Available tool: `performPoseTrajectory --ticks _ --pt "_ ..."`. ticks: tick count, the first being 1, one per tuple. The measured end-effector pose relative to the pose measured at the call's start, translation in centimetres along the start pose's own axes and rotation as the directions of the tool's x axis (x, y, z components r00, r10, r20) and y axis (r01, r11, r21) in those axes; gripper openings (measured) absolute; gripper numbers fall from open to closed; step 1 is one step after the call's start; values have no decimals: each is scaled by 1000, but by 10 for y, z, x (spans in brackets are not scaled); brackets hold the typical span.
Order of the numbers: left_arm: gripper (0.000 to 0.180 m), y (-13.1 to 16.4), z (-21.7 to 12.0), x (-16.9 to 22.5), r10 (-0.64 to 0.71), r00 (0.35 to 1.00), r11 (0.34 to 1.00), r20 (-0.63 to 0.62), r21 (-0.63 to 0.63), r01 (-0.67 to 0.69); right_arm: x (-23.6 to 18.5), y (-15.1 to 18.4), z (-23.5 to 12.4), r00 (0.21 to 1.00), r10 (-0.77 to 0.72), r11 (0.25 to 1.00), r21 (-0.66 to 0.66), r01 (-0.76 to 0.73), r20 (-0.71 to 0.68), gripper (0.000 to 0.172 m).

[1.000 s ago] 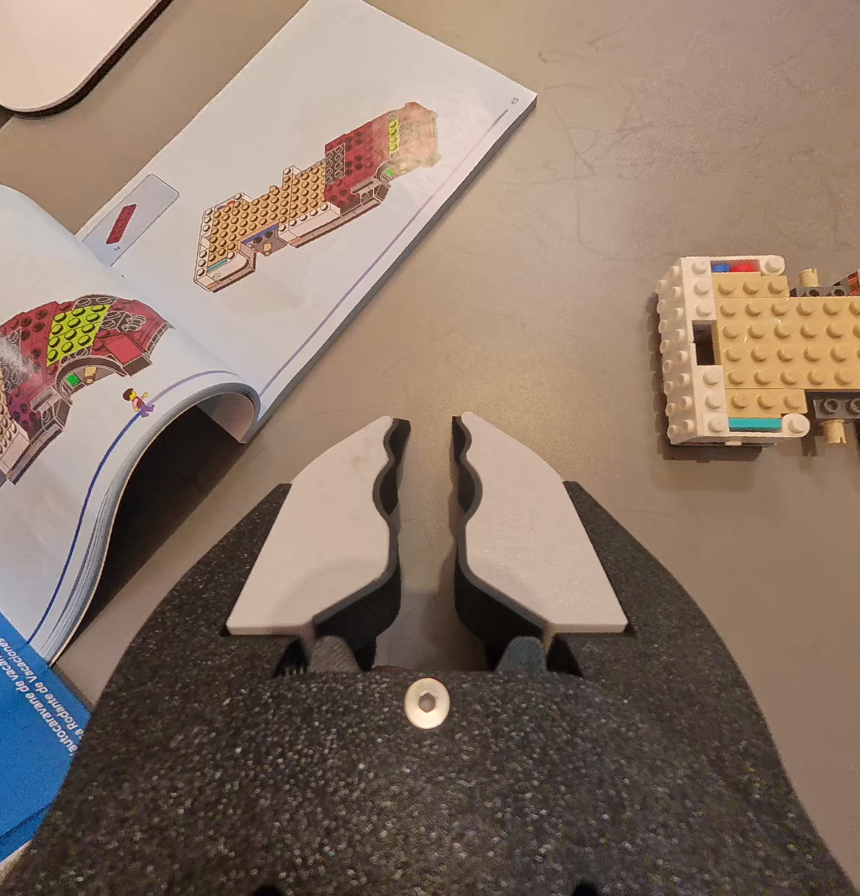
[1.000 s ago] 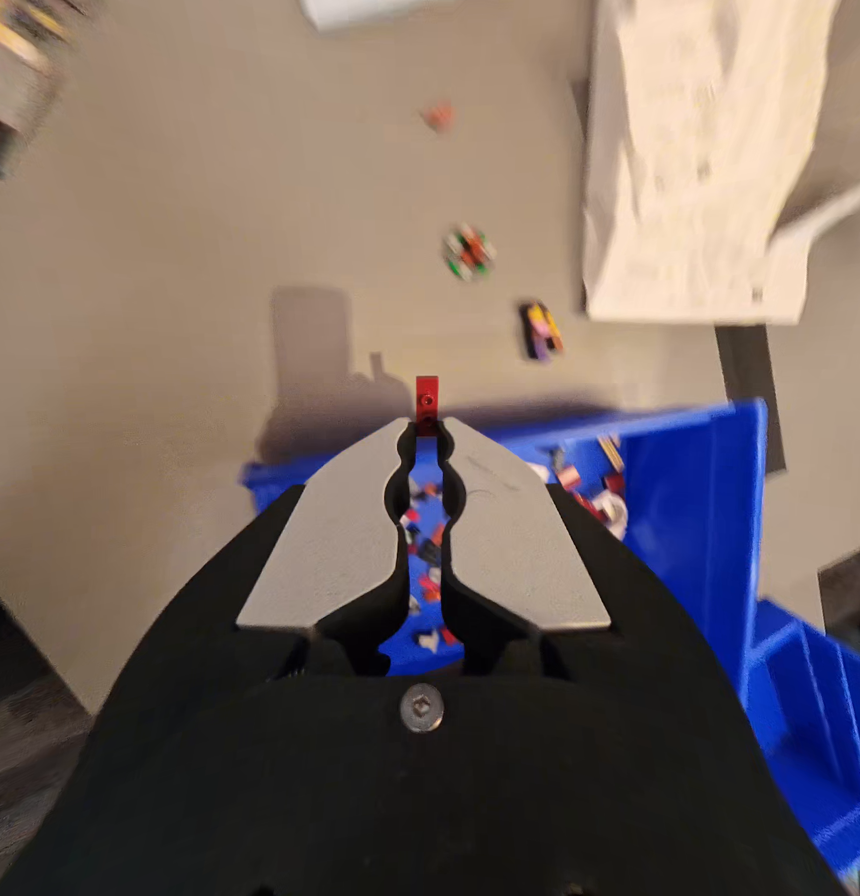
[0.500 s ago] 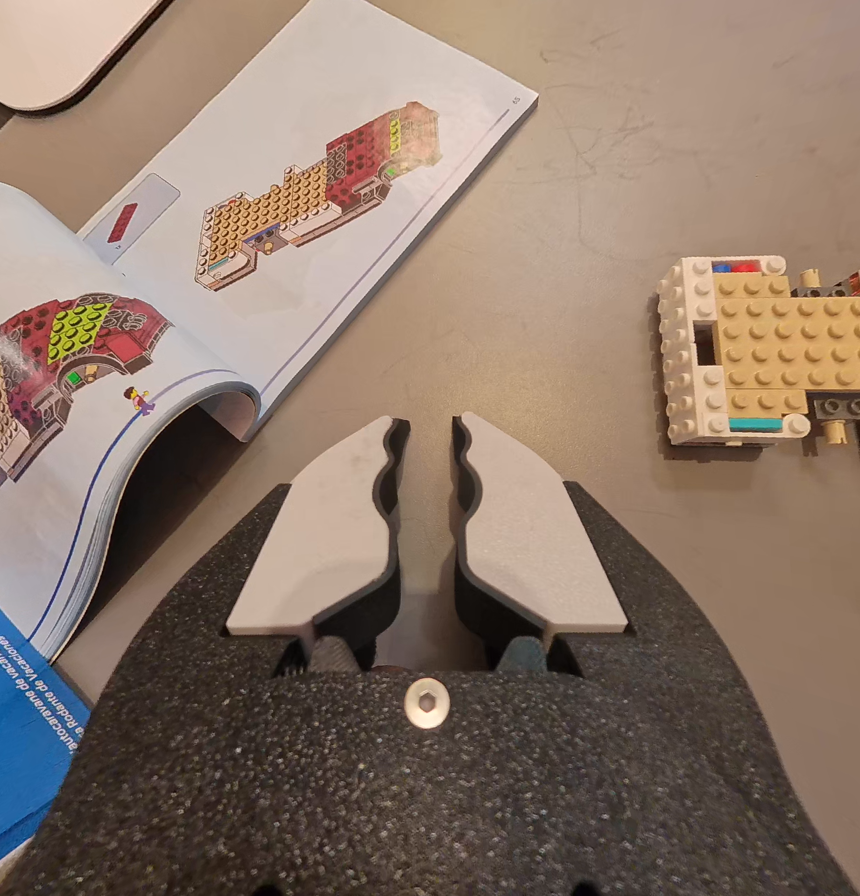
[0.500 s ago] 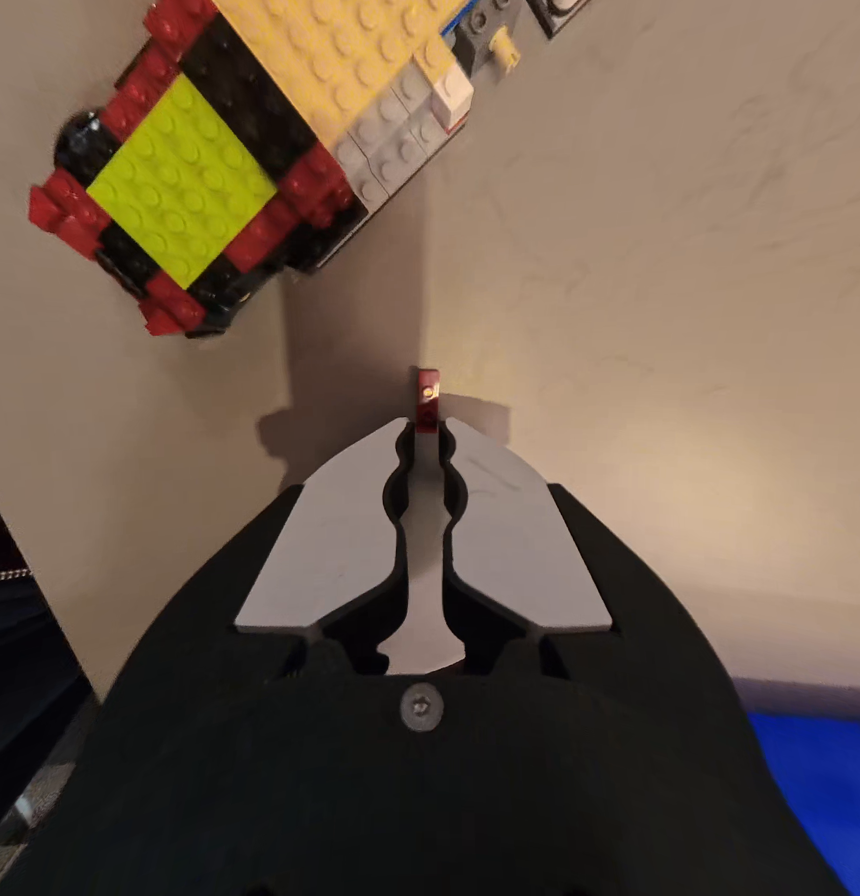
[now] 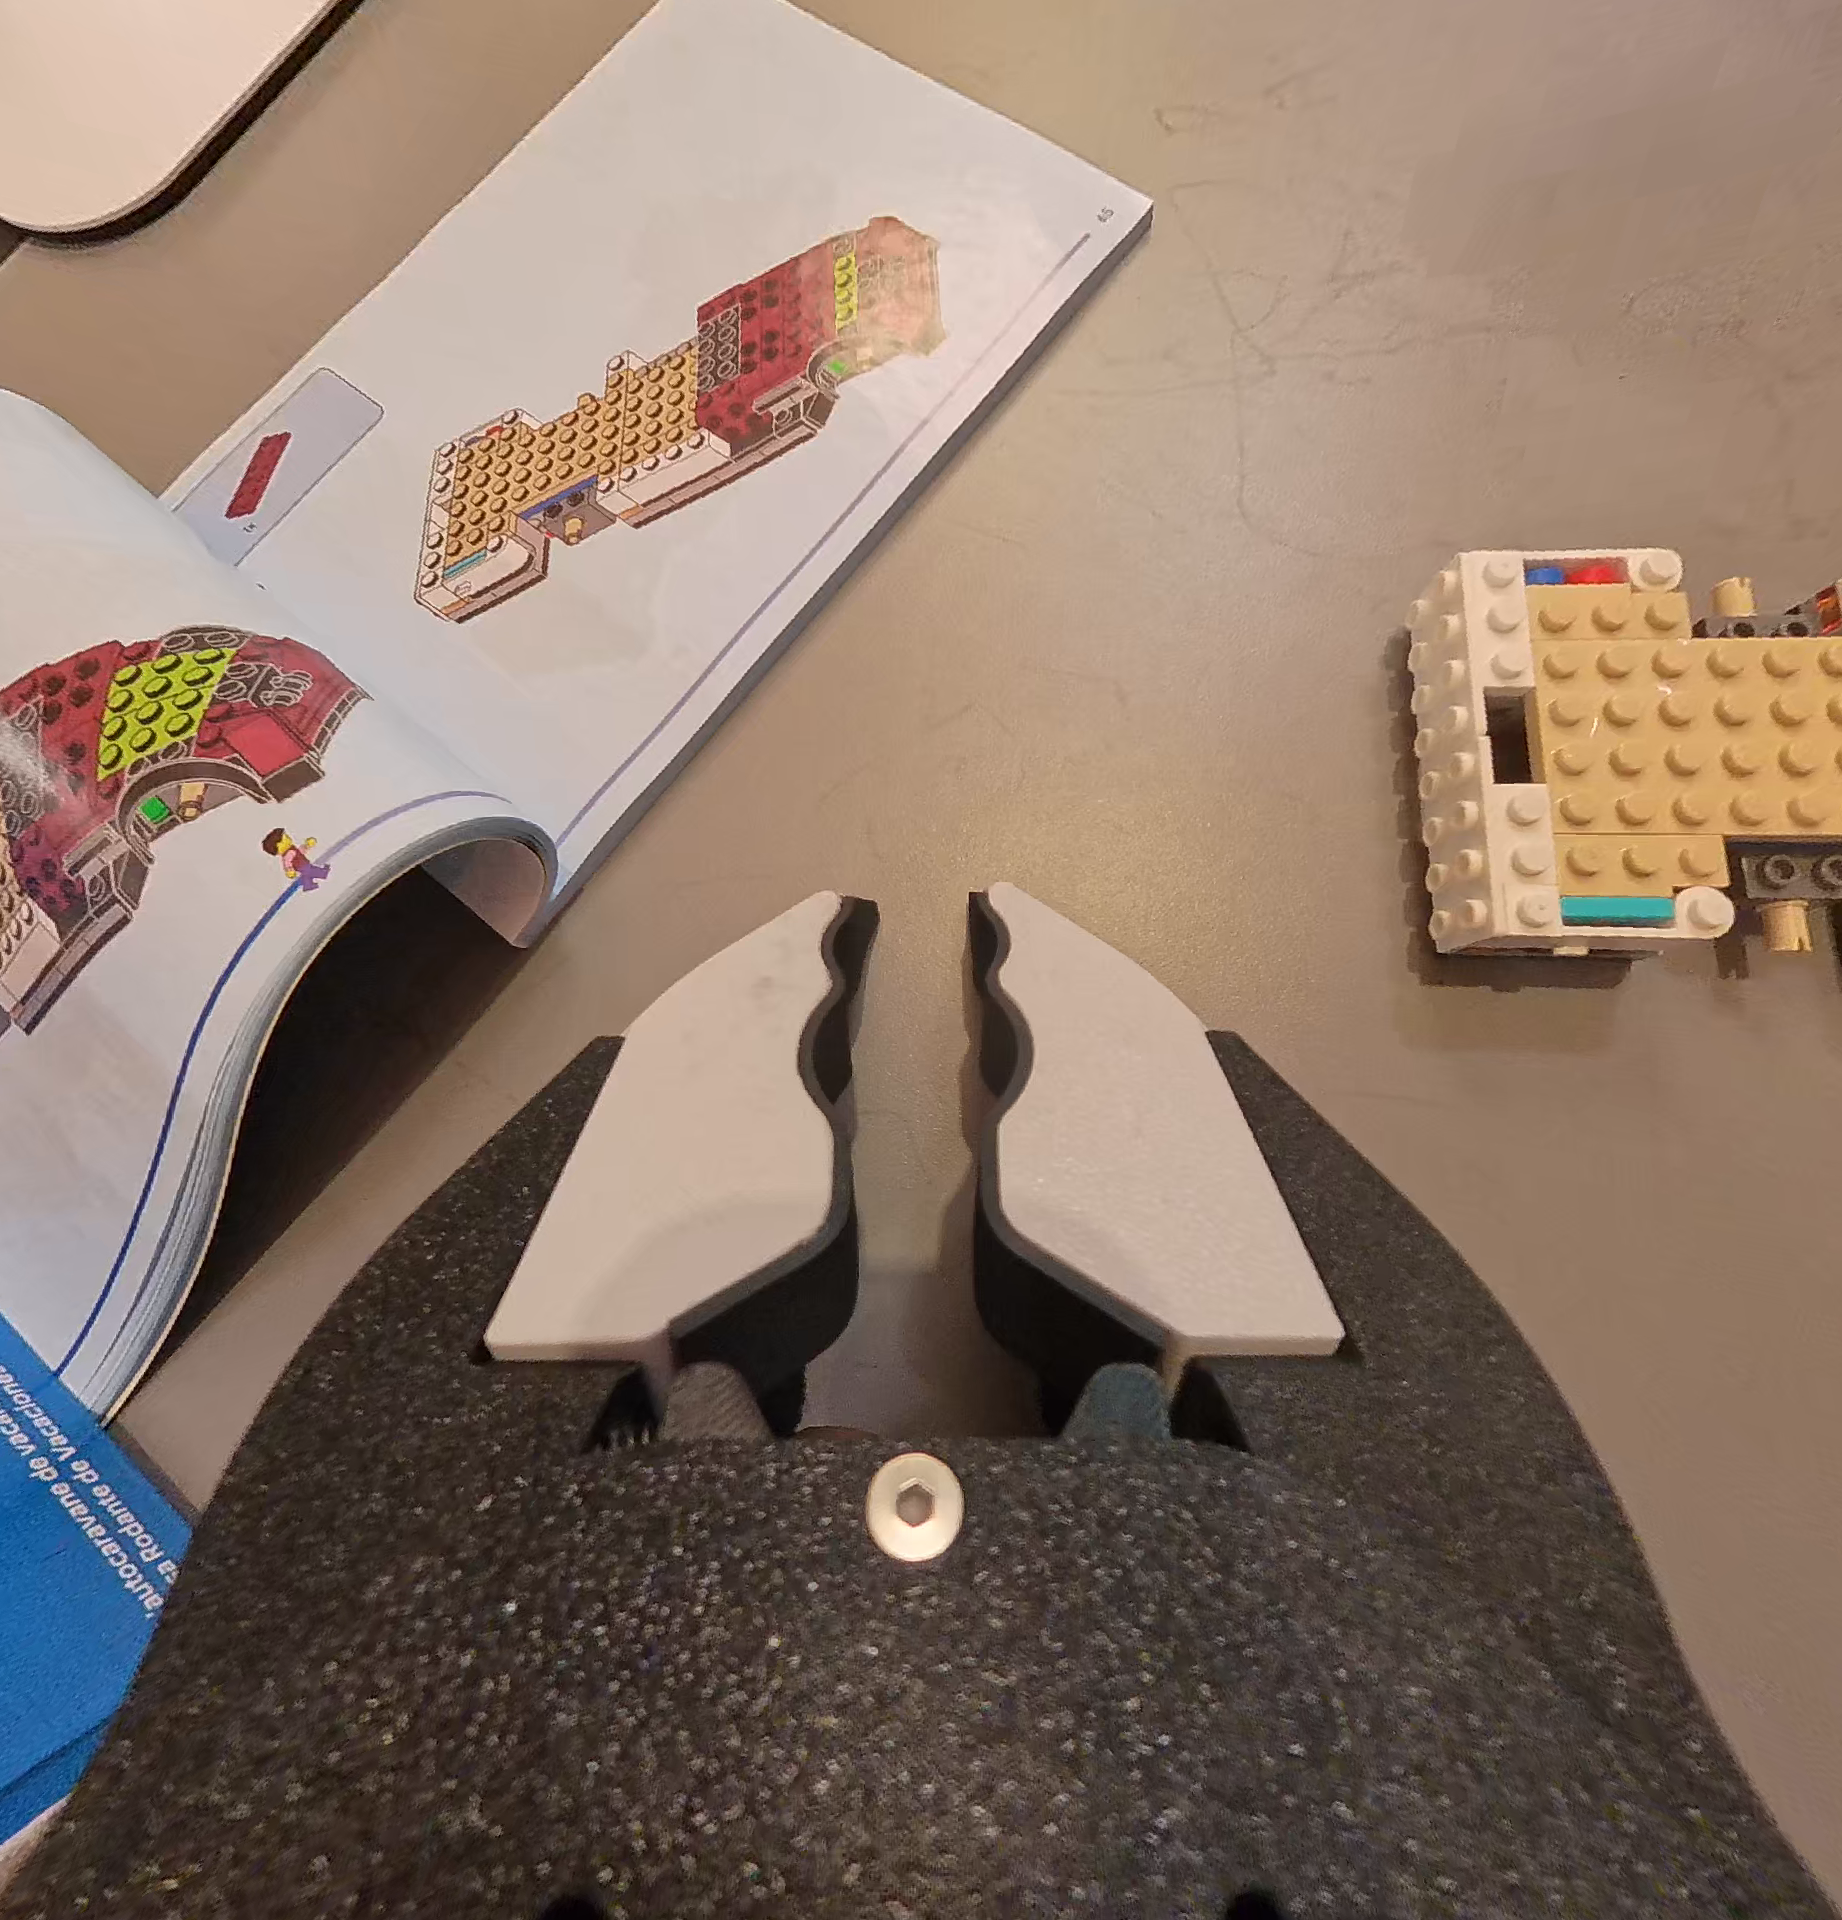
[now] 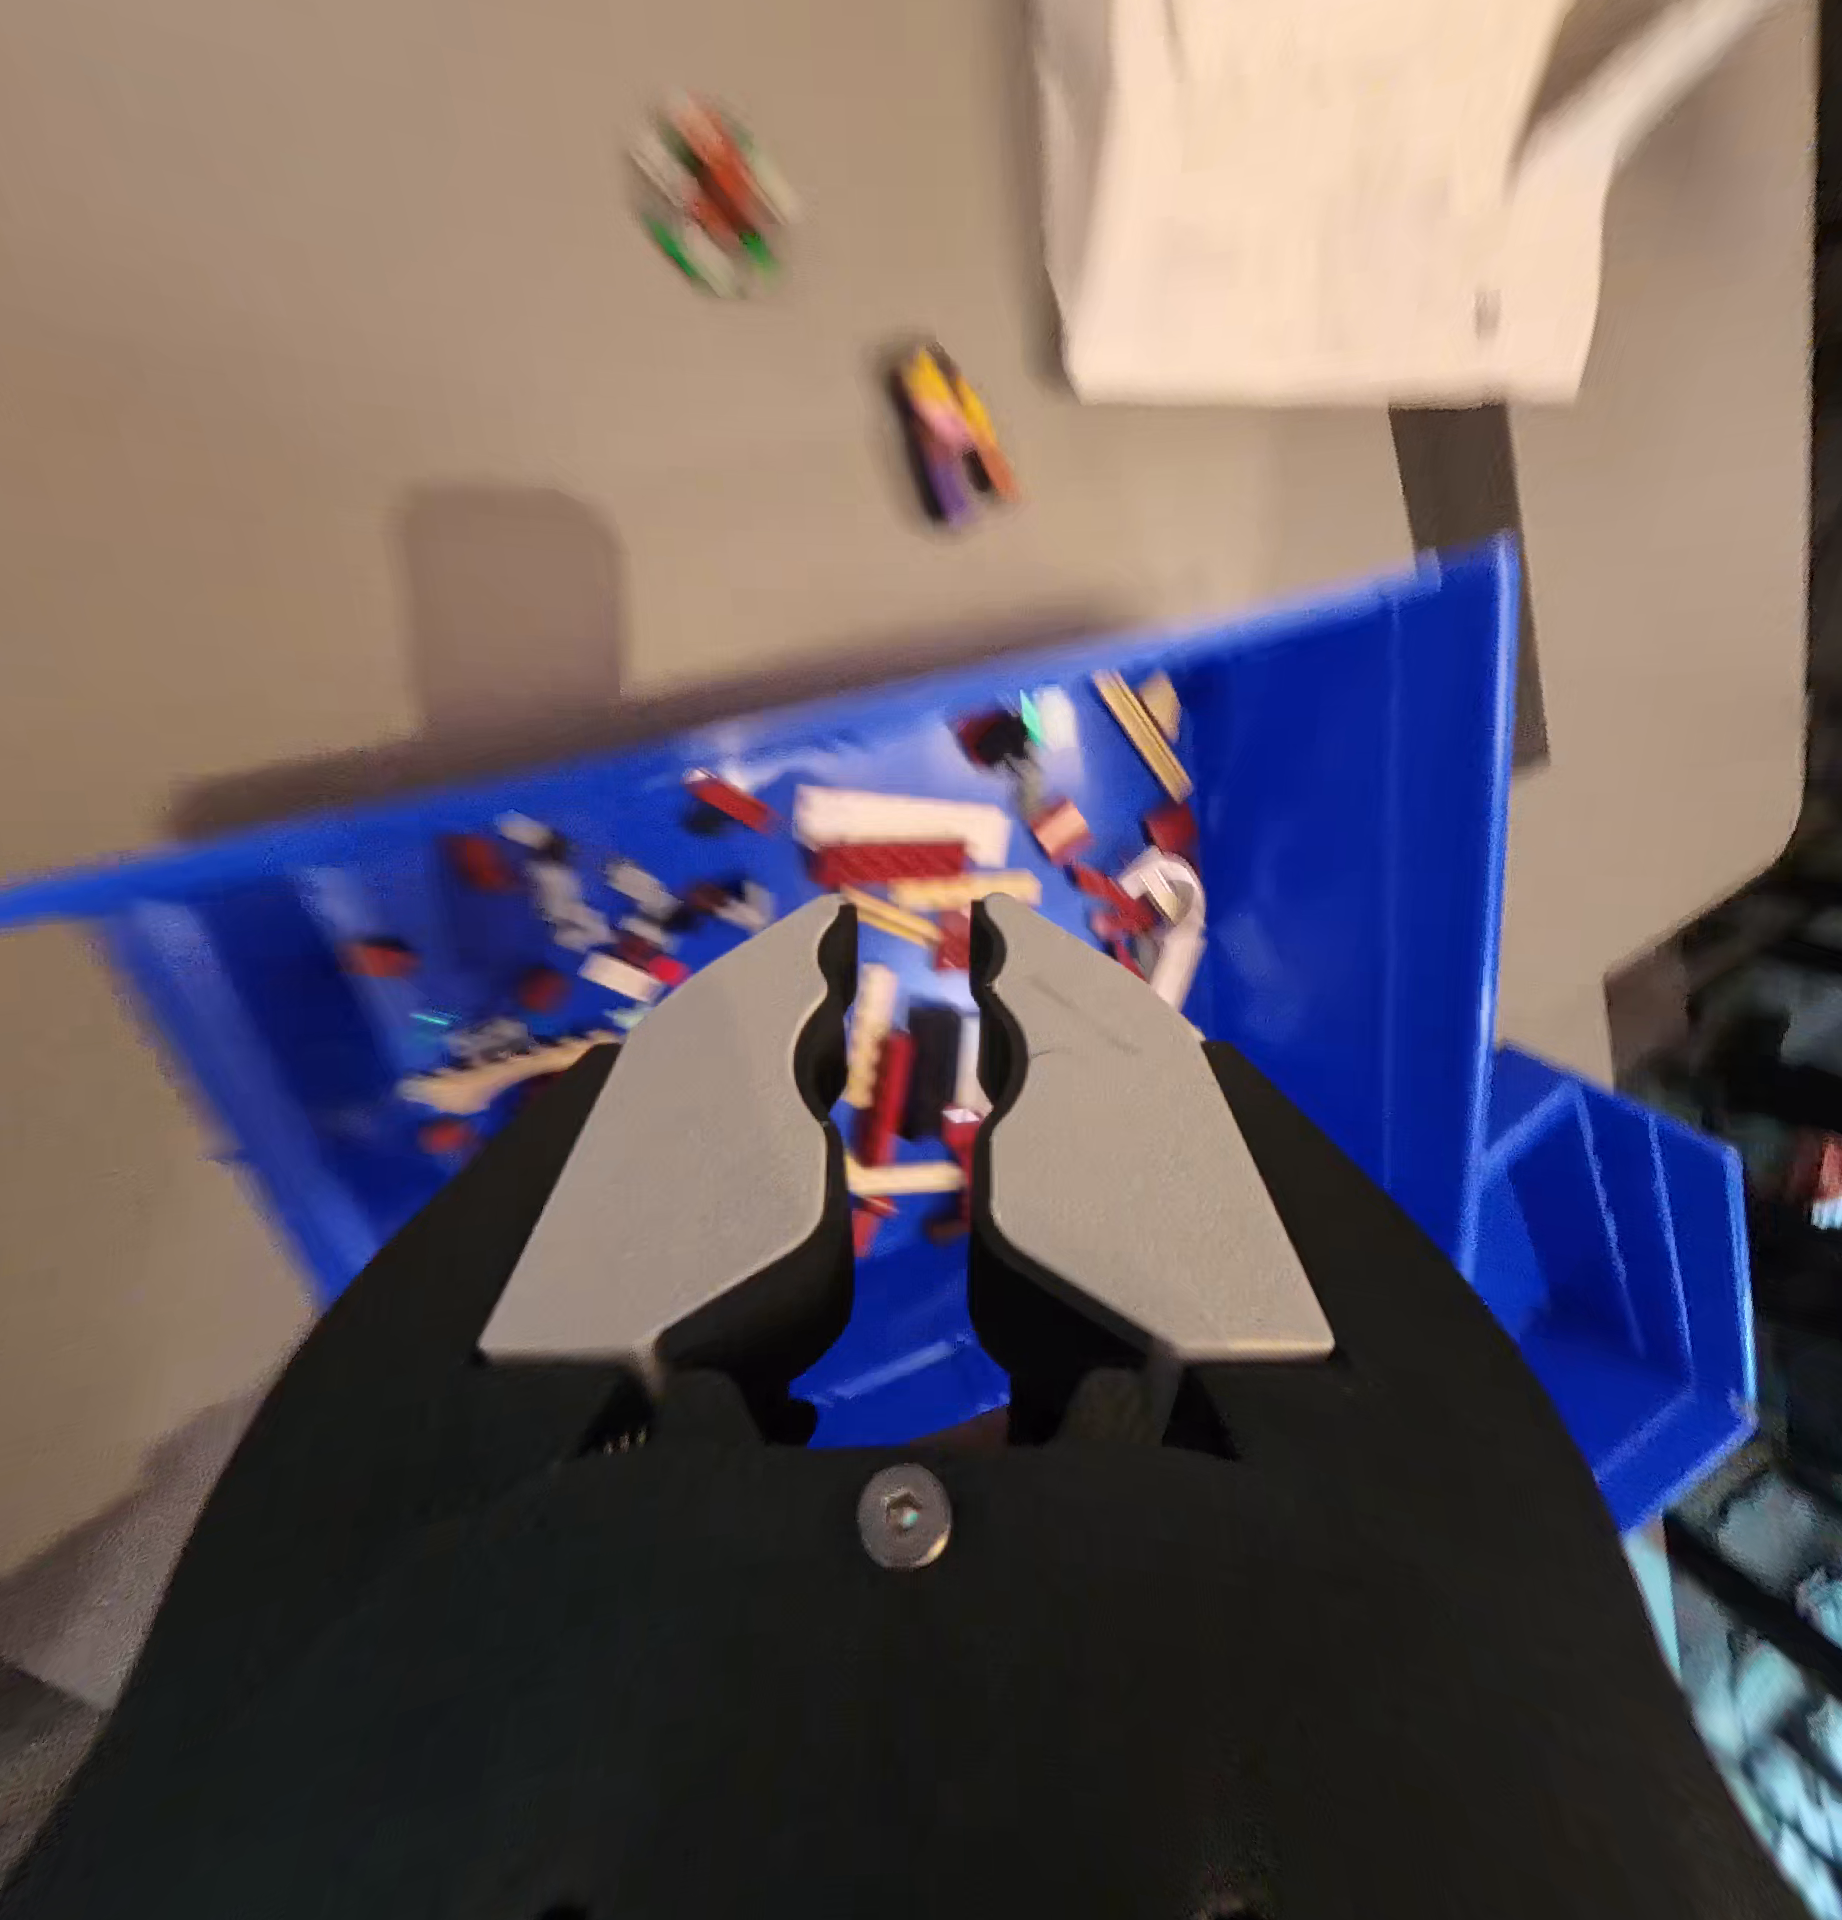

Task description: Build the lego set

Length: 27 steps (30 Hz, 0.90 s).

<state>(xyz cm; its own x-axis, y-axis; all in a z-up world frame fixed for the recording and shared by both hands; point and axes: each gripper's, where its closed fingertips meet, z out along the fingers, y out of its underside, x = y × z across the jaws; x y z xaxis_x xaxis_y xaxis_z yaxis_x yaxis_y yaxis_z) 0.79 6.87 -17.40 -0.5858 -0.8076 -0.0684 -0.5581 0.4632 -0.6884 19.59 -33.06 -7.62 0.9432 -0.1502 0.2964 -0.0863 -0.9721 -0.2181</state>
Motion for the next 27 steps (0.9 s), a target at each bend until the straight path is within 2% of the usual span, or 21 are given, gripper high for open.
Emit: performPoseTrajectory --ticks 2,5,9,18,27 --pt "21 0 0 0 -3 1000 1000 -2 -1 3 23 27 30 998 32 996 -89 -27 50 23" --pt "21 0 0 0 -4 1000 1000 0 0 4 42 48 65 996 22 984 -178 -5 91 25" --pt "21 0 0 -1 -10 1000 1000 0 -1 10 52 55 89 992 4 978 -206 22 125 29" --pt "20 0 0 0 -17 1000 1000 -13 -3 17 54 62 106 973 14 968 -246 44 230 33" --pt "20 0 0 0 -8 1000 1000 -8 -2 8 36 72 99 949 24 959 -275 67 314 29"
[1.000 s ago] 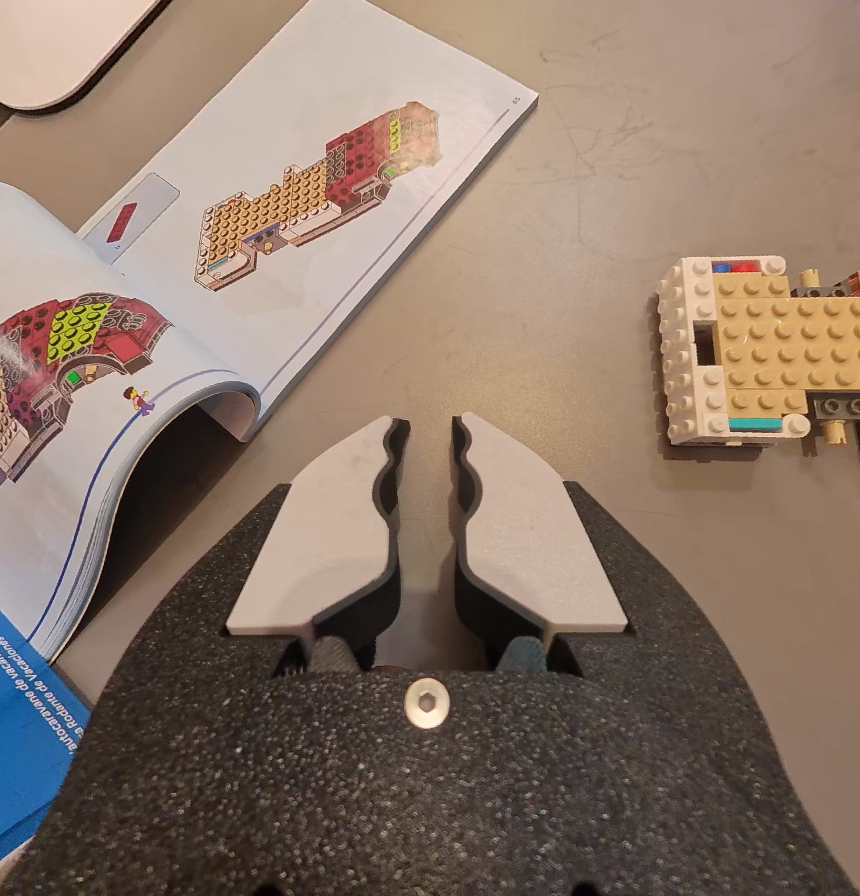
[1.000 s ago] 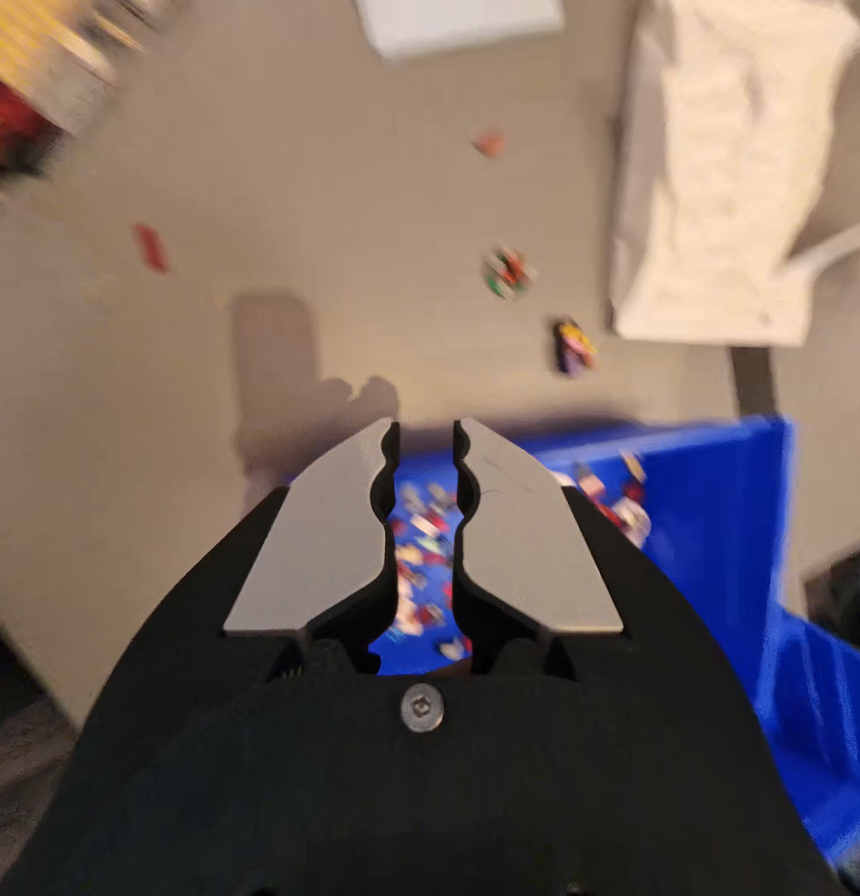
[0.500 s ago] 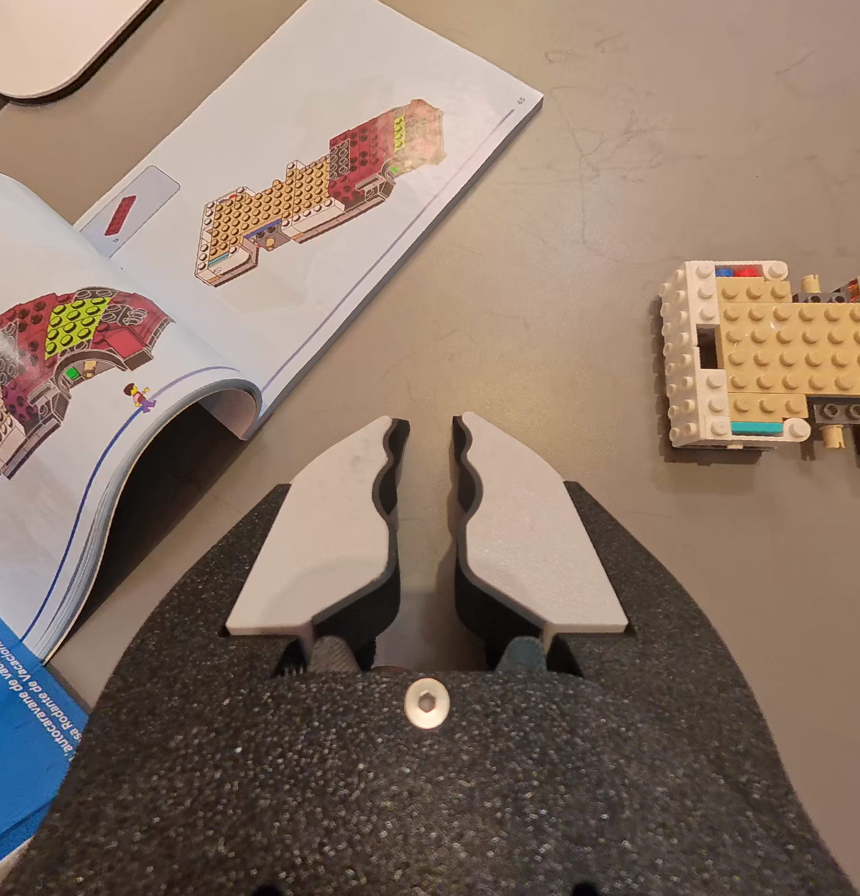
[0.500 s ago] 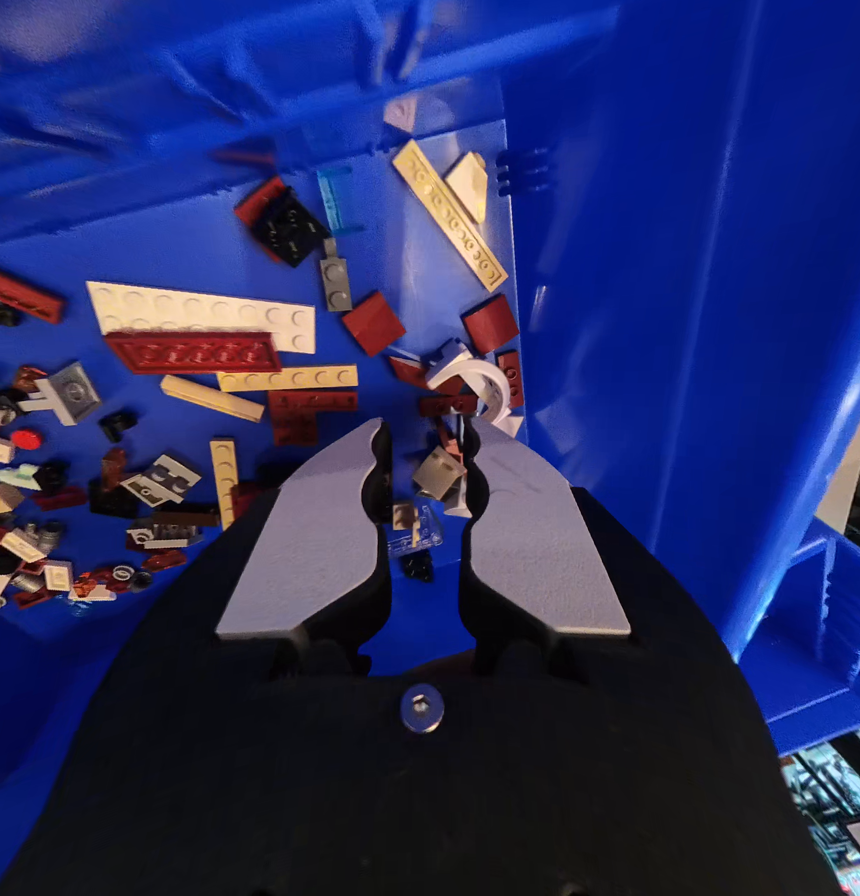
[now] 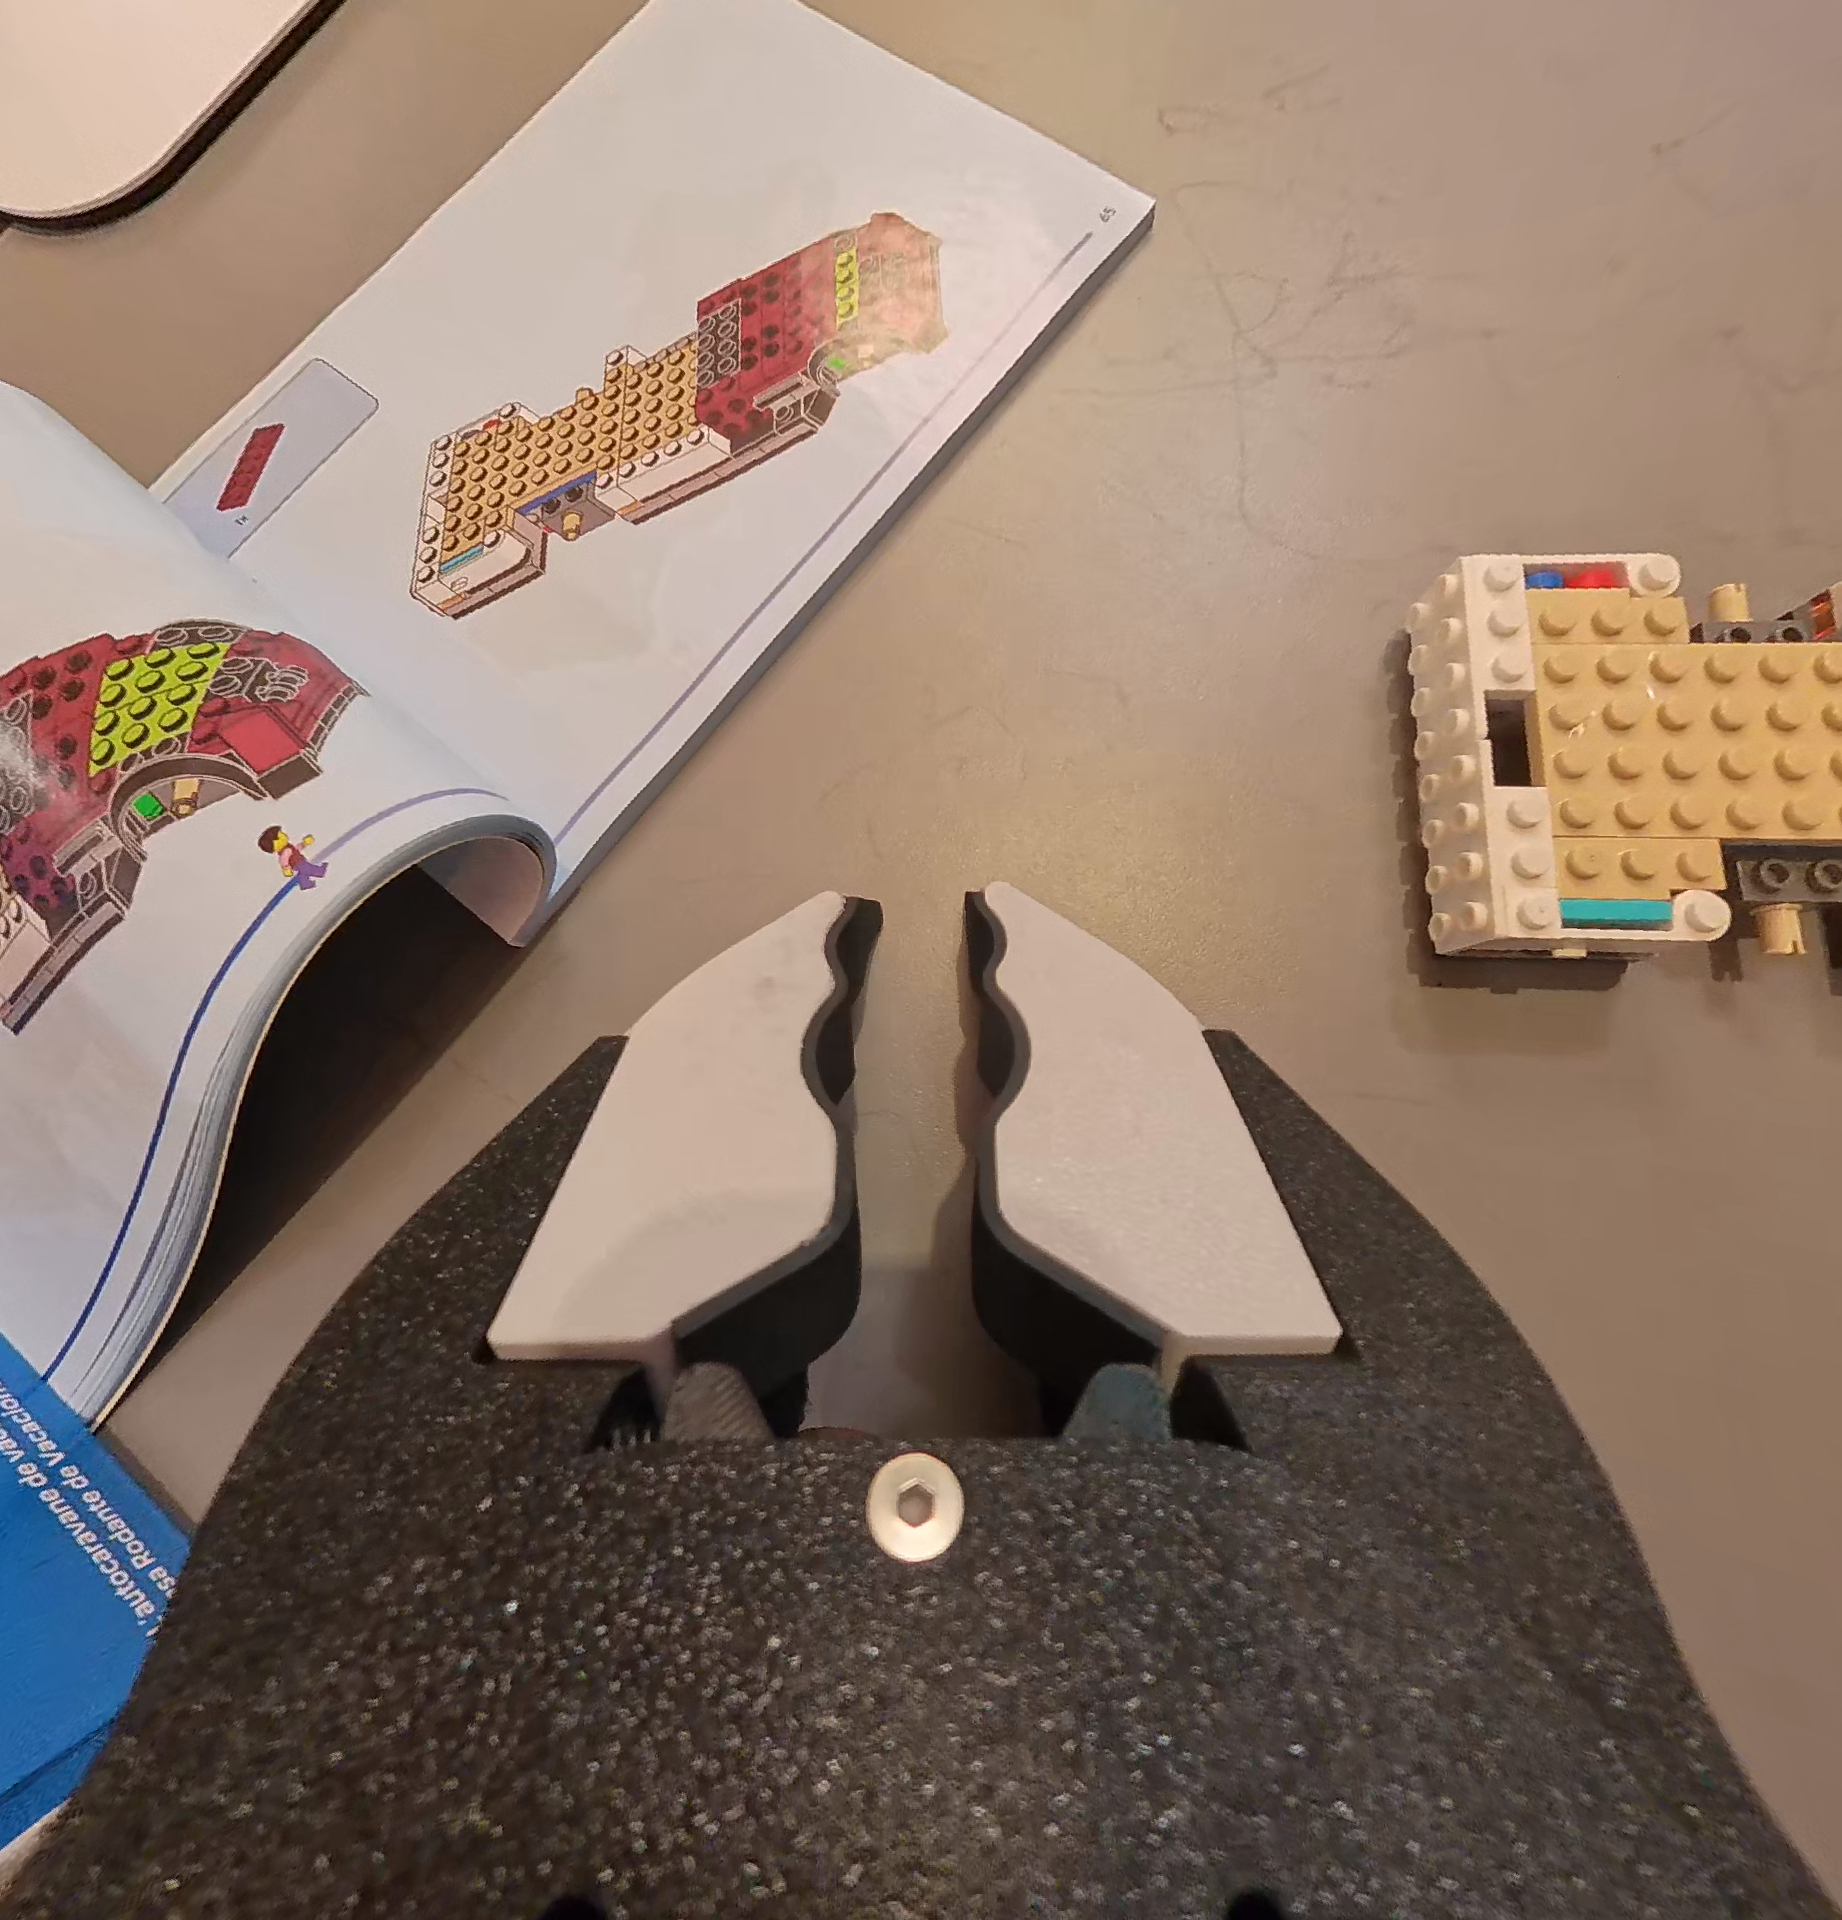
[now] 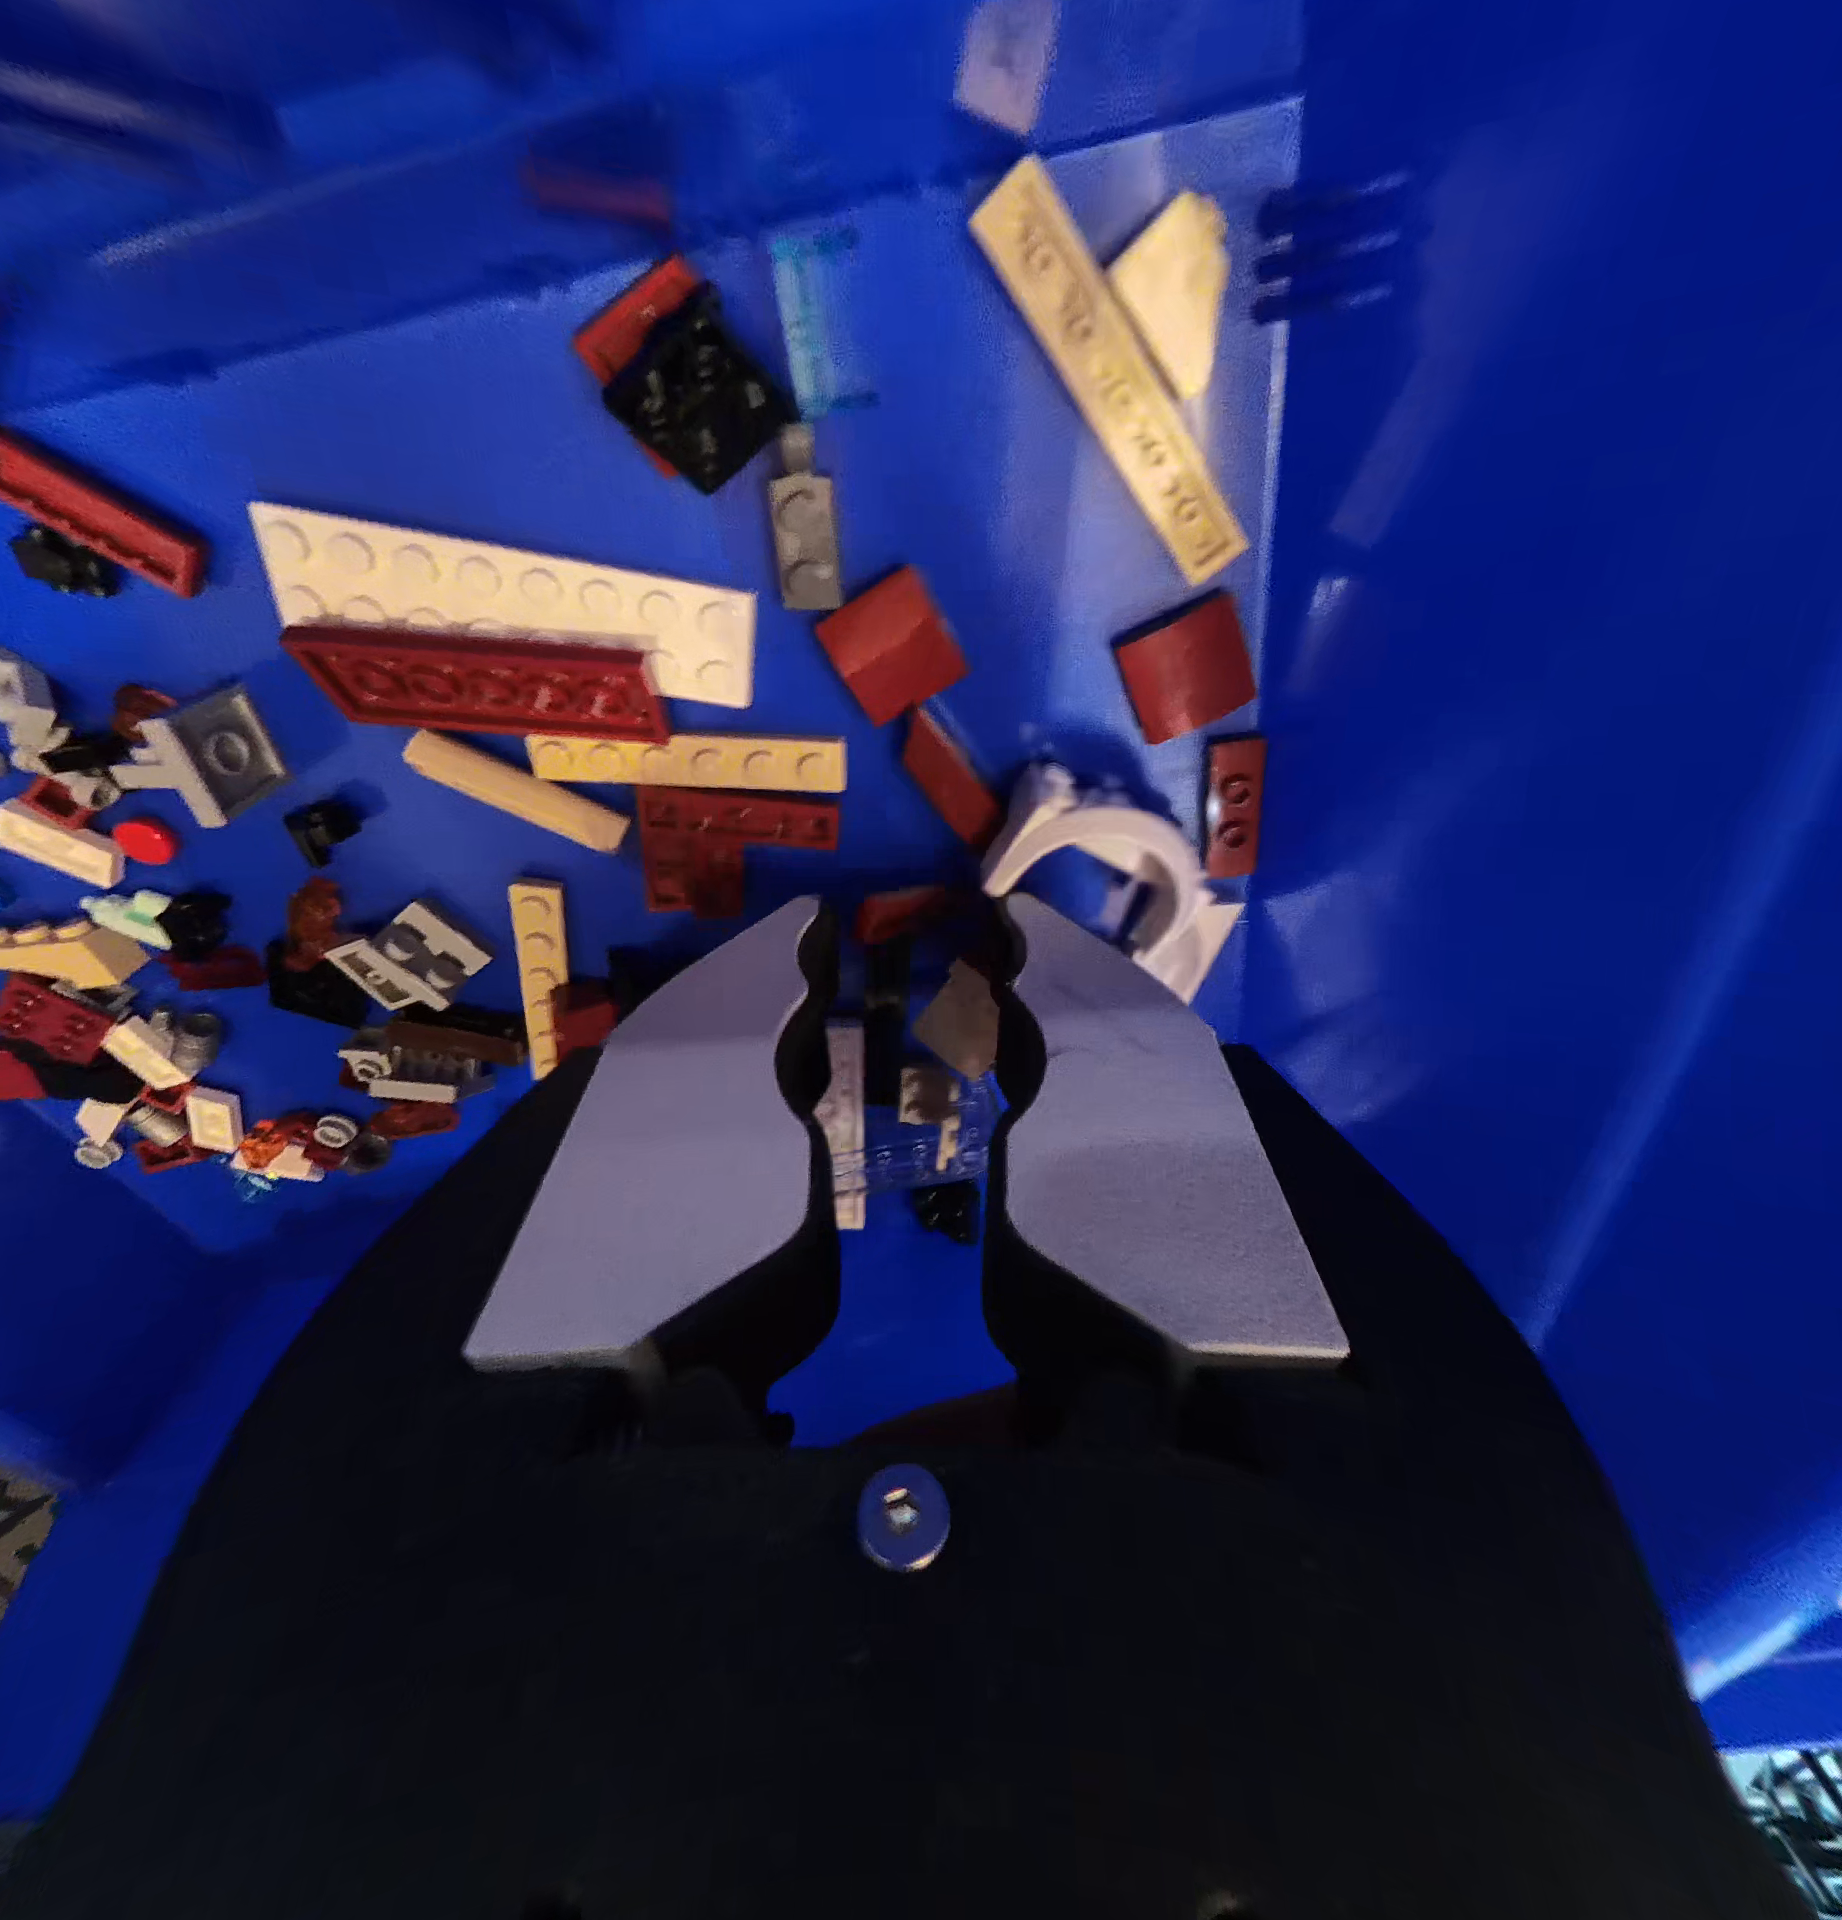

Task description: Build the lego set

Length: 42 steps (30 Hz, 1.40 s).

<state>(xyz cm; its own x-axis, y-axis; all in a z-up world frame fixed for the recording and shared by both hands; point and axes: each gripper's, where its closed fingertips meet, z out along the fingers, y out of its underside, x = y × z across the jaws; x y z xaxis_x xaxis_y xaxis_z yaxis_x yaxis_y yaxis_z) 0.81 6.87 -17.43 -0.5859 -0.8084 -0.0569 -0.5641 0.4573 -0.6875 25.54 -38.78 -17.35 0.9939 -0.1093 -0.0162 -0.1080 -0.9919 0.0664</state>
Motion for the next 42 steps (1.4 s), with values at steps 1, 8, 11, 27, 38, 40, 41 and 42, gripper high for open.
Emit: performPoseTrajectory --ticks 1,8,11,27,38,40,41,42 --pt "19 0 0 0 1 1000 1000 0 0 -1 -4 2 0 1000 -11 1000 -4 11 8 27" --pt "19 0 0 0 4 1000 1000 3 0 -4 -7 3 -8 999 -20 999 33 21 -35 26" --pt "19 0 0 0 4 1000 1000 4 1 -4 -7 -3 -9 999 -34 998 60 37 -42 27" --pt "19 0 0 0 3 1000 1000 3 0 -3 -12 -8 0 995 -95 993 68 97 -29 26" --pt "19 0 0 0 7 1000 1000 7 2 -7 -51 -33 -53 993 -120 905 412 109 0 26" --pt "19 0 0 0 9 1000 1000 9 2 -9 -73 -43 -75 987 -143 825 559 78 74 26" --pt "19 0 0 0 10 1000 1000 10 2 -10 -84 -47 -86 980 -159 778 626 51 118 25" --pt "19 0 0 0 11 1000 1000 11 3 -11 -93 -49 -96 972 -174 734 679 21 159 26"
